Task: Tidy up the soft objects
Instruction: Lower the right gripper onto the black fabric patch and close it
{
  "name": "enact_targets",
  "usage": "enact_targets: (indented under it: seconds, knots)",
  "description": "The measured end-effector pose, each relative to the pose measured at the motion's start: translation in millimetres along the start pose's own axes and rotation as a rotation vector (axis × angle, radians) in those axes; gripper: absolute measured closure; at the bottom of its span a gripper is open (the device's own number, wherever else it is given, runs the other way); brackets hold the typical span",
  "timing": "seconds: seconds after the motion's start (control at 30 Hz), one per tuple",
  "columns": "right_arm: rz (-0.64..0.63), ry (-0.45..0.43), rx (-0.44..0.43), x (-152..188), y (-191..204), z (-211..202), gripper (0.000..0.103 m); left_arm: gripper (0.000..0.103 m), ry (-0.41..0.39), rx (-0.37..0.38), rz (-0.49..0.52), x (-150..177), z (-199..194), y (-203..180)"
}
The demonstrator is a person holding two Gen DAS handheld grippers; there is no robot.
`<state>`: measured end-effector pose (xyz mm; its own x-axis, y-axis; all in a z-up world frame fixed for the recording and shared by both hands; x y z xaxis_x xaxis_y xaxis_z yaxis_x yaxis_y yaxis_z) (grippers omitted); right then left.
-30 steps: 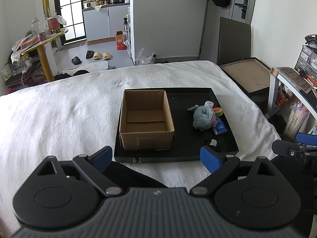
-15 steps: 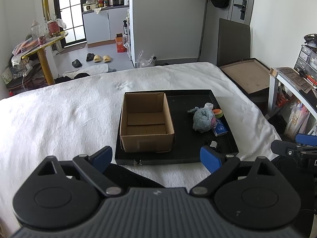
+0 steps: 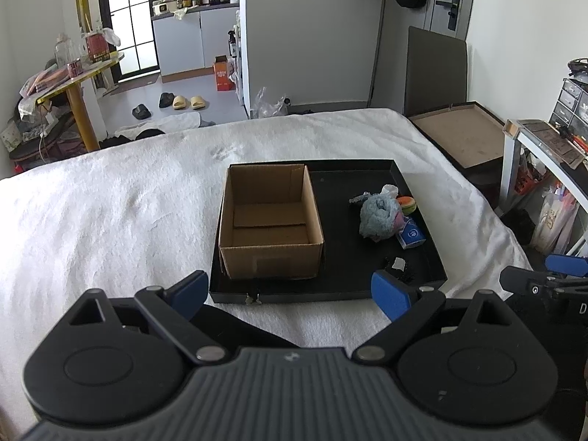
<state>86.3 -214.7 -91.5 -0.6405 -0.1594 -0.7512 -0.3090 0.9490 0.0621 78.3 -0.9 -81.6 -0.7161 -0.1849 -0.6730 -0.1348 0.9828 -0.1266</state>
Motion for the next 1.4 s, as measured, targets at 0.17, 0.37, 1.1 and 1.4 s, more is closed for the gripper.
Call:
enact_targets:
  seconds: [0.17,0.37,1.1,1.4]
  knots:
    - [0.008,0.008,-0.006,3.9,-2.5,10.0,0.0,0.008,0.005,-0.014,0.003,-3.3,11.6,1.8]
    - [0.017,0.017,-0.015,5.2,-6.6,22.9,0.0,0.008,0.013,-0.02,-0.016,-7.0,26.4,6.1]
    - [0.066,0.052,-0.031,10.0,-21.6,69.8,0.0,0.009,0.069,-0.052,-0.056,-14.0,82.0,31.0]
    - [0.082,0.068,-0.028,11.0,-25.5,87.9,0.001,0.009,0.095,-0.061,-0.064,-16.5,102.9,39.5]
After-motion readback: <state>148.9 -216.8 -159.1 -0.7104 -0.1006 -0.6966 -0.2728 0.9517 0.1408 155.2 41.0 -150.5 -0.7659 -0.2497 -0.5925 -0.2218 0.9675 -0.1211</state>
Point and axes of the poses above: each gripper's, at about its wrist camera, not at the fingertips, and z roughly the way its jaws point, y to its left, x to its underside, the point moved 10 cm from there along z, roughly the way its jaws point, and after that the axes turned 10 degrees about -z, right-handed, at the moved point
